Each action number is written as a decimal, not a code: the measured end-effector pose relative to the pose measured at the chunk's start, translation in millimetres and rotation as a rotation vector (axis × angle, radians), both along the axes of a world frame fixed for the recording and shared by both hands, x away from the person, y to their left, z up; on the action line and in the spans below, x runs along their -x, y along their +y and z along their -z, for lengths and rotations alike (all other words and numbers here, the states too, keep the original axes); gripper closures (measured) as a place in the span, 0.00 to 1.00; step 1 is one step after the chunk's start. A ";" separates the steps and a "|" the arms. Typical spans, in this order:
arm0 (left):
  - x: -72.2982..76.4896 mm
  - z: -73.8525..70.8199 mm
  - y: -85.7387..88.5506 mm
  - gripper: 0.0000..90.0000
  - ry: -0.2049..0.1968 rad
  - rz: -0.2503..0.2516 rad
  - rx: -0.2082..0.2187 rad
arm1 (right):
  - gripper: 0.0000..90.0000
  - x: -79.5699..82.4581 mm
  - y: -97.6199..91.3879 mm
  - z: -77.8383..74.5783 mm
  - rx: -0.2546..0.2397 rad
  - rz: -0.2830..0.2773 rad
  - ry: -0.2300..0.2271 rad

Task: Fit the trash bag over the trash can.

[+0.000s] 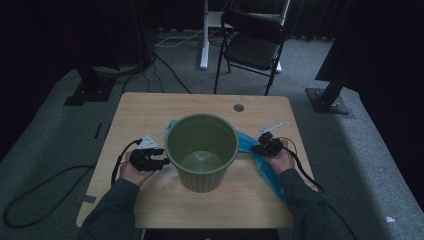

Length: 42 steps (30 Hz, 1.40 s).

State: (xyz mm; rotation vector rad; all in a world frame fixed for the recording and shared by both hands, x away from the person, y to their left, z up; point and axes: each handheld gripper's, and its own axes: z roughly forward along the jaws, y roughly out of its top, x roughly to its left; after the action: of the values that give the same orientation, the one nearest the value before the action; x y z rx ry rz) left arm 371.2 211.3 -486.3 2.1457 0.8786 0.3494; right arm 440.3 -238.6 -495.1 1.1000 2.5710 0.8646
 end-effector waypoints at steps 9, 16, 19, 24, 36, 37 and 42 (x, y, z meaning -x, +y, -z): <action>-1.7 -6.9 7.9 0.56 0.015 0.027 0.048 | 0.99 1.1 -1.5 -28.5 -0.012 -0.042 -0.045; -1.5 -11.2 12.5 0.56 0.035 0.051 0.096 | 0.99 3.2 -0.1 -50.1 -0.019 -0.070 -0.074; -2.0 -13.4 13.0 0.56 0.051 0.065 0.111 | 0.99 3.3 0.7 -59.5 -0.025 -0.081 -0.087; -3.8 -20.4 14.7 0.58 0.051 0.082 0.154 | 0.99 2.9 3.3 -77.1 -0.034 -0.095 -0.107; -5.0 -28.6 12.2 0.58 0.031 0.121 0.175 | 0.99 1.4 14.9 -114.4 -0.070 -0.127 -0.159; -4.8 -28.5 12.3 0.57 0.031 0.120 0.179 | 0.99 1.5 16.4 -117.6 -0.074 -0.131 -0.164; -4.0 -29.9 12.7 0.57 0.023 0.111 0.188 | 0.99 0.8 26.1 -134.1 -0.095 -0.150 -0.197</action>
State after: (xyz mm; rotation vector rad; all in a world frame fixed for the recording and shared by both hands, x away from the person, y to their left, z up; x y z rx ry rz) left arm 375.1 224.0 -456.5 2.0170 0.7692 0.1785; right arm 439.5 -212.5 -361.0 0.8068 2.4944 1.0820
